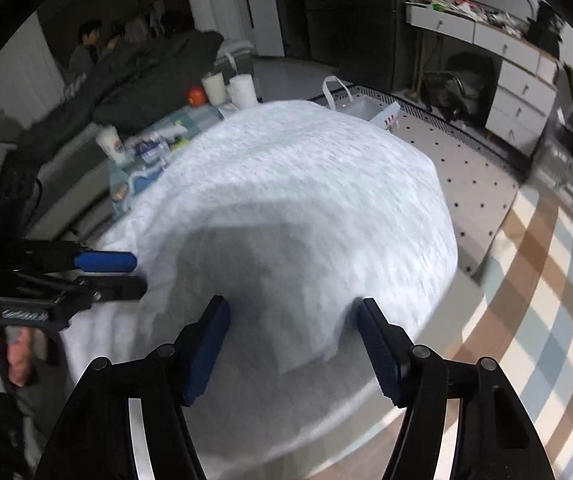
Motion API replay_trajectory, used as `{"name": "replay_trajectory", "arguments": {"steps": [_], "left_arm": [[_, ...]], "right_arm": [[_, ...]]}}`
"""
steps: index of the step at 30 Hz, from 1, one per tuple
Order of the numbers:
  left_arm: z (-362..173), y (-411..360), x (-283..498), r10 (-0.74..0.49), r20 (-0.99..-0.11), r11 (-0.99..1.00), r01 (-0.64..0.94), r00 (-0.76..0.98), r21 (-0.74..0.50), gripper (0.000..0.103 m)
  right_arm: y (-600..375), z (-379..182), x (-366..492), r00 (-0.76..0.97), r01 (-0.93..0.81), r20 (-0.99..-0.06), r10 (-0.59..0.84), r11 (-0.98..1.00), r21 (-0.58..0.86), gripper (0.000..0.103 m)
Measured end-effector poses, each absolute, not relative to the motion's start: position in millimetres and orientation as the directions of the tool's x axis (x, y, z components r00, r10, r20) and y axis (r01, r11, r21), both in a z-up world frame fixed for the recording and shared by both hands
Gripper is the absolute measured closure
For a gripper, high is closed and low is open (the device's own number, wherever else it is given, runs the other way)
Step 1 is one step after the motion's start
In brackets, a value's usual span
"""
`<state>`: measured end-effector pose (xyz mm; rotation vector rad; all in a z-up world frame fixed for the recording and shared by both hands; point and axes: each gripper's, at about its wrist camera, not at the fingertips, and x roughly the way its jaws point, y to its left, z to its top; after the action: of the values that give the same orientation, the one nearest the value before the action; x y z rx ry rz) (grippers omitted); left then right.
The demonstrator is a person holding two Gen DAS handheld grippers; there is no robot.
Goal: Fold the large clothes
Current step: 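Lower the bundle onto the plaid cloth on the cabinet and open both grippers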
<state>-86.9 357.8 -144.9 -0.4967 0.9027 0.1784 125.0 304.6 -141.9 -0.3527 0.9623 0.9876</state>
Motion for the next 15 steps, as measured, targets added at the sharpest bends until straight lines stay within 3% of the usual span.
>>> {"name": "replay_trajectory", "arguments": {"steps": [2, 5, 7, 10, 11, 12, 13, 15], "left_arm": [[-139.9, 347.6, -99.1, 0.005, -0.753, 0.887, -0.350, 0.658, -0.300, 0.054], [-127.4, 318.9, -123.9, 0.078, -0.668, 0.901, -0.339, 0.740, -0.270, 0.034], [-117.0, 305.2, -133.5, 0.102, -0.613, 0.906, -0.328, 0.783, -0.267, 0.032], [-111.3, 300.0, -140.3, 0.164, -0.556, 0.907, -0.346, 0.815, -0.240, 0.031], [-108.0, 294.2, -147.9, 0.197, -0.529, 0.902, -0.364, 0.825, -0.232, 0.021], [-104.7, 286.6, -156.5, 0.244, -0.495, 0.897, -0.388, 0.834, -0.212, 0.010], [-104.2, 280.8, -163.2, 0.282, -0.473, 0.890, -0.412, 0.834, -0.196, 0.008], [-100.2, 265.0, -175.4, 0.355, -0.417, 0.872, -0.458, 0.836, -0.175, 0.008]], "right_arm": [[284.8, -117.9, 110.0, 0.204, -0.836, -0.761, 0.616, 0.514, 0.191, 0.037], [251.0, -94.9, 81.8, 0.256, -0.855, -0.676, 0.691, 0.489, 0.176, 0.034], [235.7, -79.0, 59.0, 0.286, -0.860, -0.630, 0.722, 0.483, 0.164, 0.022], [210.9, -55.4, 28.2, 0.337, -0.861, -0.558, 0.759, 0.488, 0.144, 0.020], [200.7, -49.5, 20.1, 0.348, -0.857, -0.530, 0.773, 0.492, 0.155, 0.018], [185.7, -44.0, 9.6, 0.373, -0.843, -0.490, 0.788, 0.508, 0.175, 0.009], [174.0, -41.7, 1.8, 0.396, -0.833, -0.456, 0.797, 0.521, 0.186, 0.001], [145.2, -39.1, -21.9, 0.450, -0.822, -0.359, 0.818, 0.537, 0.193, 0.000]]}}
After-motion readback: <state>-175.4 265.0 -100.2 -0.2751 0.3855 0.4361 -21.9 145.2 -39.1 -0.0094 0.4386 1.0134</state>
